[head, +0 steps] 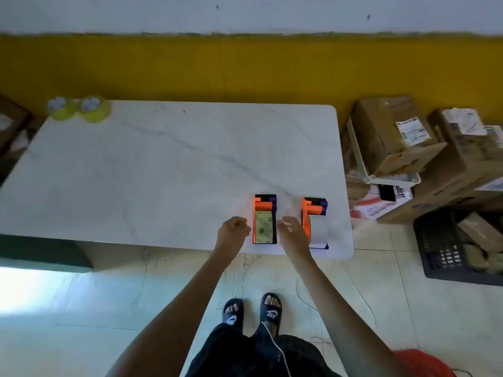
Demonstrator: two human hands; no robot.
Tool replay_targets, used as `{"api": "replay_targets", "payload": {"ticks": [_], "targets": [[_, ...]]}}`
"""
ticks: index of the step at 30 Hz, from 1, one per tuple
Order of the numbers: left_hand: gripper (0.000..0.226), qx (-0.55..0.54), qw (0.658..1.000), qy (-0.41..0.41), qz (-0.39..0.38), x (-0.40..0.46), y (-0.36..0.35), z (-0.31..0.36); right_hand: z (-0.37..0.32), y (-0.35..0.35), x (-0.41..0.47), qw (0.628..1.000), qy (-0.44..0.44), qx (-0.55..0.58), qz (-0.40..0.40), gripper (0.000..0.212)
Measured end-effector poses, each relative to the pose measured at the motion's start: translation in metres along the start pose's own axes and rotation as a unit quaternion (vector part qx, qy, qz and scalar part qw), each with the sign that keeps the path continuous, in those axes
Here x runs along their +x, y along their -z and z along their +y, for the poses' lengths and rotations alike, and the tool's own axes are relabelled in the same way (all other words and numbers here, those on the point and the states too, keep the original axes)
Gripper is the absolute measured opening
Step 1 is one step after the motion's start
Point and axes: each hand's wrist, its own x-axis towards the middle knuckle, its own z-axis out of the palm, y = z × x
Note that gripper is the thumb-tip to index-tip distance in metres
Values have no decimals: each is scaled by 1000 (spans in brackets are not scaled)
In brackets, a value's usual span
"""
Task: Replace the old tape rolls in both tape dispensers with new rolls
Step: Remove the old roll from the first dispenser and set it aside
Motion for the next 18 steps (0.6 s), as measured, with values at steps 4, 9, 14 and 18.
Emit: {"api": "replay_targets", "payload": {"ticks": [4,9,14,18], "targets": [[24,14,1000,14,-9,3,-8,-4,2,0,3,1000,-4,4,-3,36],[39,0,999,36,-32,4,-6,-4,-1,-6,5,1000,-5,13,-16,33],[50,-41,993,63,-93,4,0,0,1,-7,8,1000,4,9,-6,35],[48,-77,991,60,-88,9,4,8,1,-7,10,1000,14,-3,2,34]]}}
